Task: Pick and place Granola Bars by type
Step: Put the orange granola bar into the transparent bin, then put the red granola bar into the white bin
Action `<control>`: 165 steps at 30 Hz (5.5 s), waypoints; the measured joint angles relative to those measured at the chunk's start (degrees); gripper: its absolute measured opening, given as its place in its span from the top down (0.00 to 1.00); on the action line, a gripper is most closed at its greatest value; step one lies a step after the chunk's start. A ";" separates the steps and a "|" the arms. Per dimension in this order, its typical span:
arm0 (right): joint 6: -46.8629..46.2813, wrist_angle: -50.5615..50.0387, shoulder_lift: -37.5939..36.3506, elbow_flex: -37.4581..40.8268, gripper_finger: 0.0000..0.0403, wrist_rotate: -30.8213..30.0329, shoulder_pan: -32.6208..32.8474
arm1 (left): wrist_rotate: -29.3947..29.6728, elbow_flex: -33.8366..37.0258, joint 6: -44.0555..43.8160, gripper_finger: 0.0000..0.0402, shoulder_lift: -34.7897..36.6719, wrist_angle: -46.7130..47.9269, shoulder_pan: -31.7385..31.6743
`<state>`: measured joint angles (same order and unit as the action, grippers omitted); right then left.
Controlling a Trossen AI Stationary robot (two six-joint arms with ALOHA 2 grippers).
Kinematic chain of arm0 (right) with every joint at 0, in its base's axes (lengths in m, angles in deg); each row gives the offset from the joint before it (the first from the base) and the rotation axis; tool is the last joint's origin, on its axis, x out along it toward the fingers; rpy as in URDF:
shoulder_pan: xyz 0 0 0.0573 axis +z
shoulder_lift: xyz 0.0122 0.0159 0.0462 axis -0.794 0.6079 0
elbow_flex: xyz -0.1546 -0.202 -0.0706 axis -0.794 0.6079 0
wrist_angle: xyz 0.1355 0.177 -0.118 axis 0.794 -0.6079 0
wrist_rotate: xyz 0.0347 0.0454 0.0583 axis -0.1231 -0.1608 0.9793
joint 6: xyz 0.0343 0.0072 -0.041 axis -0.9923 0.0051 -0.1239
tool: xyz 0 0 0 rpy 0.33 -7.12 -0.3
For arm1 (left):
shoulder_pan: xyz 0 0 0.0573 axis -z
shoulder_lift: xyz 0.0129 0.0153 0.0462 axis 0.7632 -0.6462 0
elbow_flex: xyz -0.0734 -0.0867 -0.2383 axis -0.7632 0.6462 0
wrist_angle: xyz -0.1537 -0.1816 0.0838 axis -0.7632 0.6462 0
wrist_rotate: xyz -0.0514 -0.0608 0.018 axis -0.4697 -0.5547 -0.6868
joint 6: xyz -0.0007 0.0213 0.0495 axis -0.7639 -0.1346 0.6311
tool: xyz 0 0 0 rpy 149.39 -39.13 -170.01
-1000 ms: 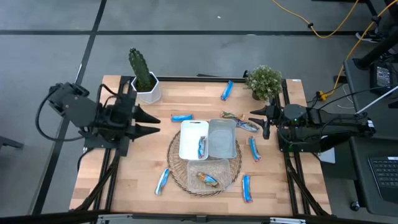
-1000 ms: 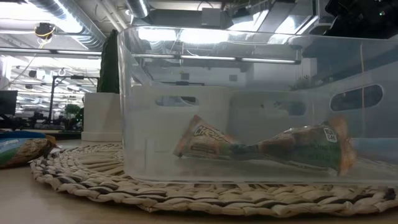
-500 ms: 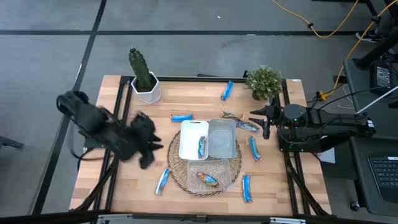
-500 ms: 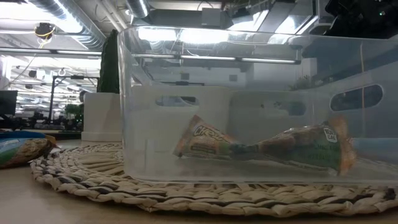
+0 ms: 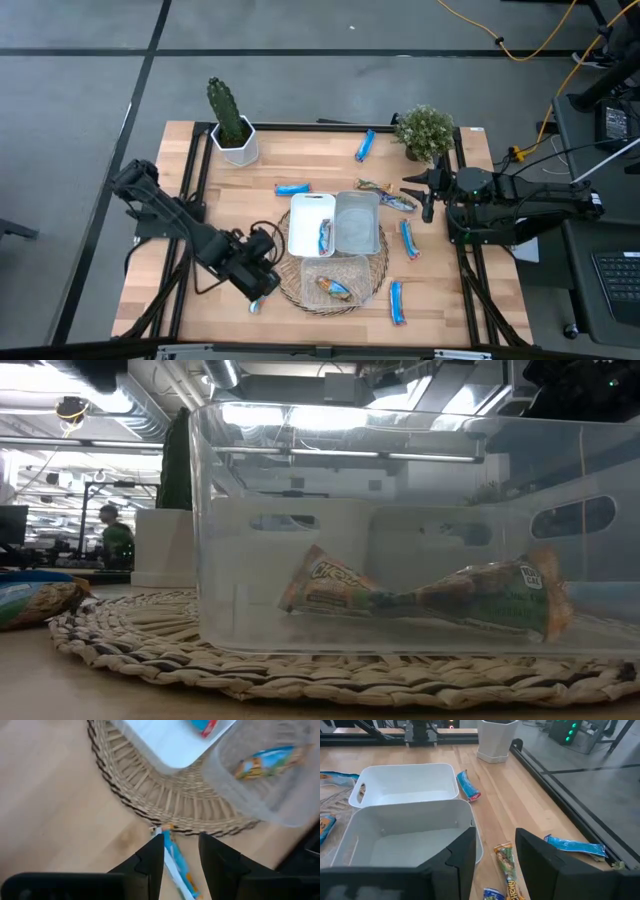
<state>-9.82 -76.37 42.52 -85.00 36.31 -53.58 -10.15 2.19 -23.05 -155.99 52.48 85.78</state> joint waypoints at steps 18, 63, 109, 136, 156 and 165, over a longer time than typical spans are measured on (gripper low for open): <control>1.22 -0.04 0.00 0.00 0.65 0.02 0.00 | -12.30 7.89 -6.51 0.42 -10.83 -12.97 1.93; 1.16 0.00 0.00 0.00 0.65 0.07 0.02 | -5.67 12.77 -14.37 0.99 -4.97 -20.70 3.32; -0.33 -0.14 0.00 0.00 0.65 0.09 0.02 | -9.62 -36.49 60.79 0.99 -2.02 -29.71 -20.59; -0.44 -1.77 0.00 0.00 0.65 0.87 0.02 | -19.20 -23.78 53.84 0.99 -19.44 -17.84 -16.03; -0.14 -2.14 0.00 0.00 0.65 1.07 0.02 | -16.90 -20.76 47.55 0.82 -19.57 -22.03 -16.24; -0.15 -2.84 0.00 0.00 0.65 1.07 0.02 | -13.39 -27.12 48.71 0.56 -19.57 -21.06 -16.58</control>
<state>-9.97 -79.21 42.52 -85.00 37.38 -53.56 -23.53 -24.93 25.66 -175.56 31.42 69.20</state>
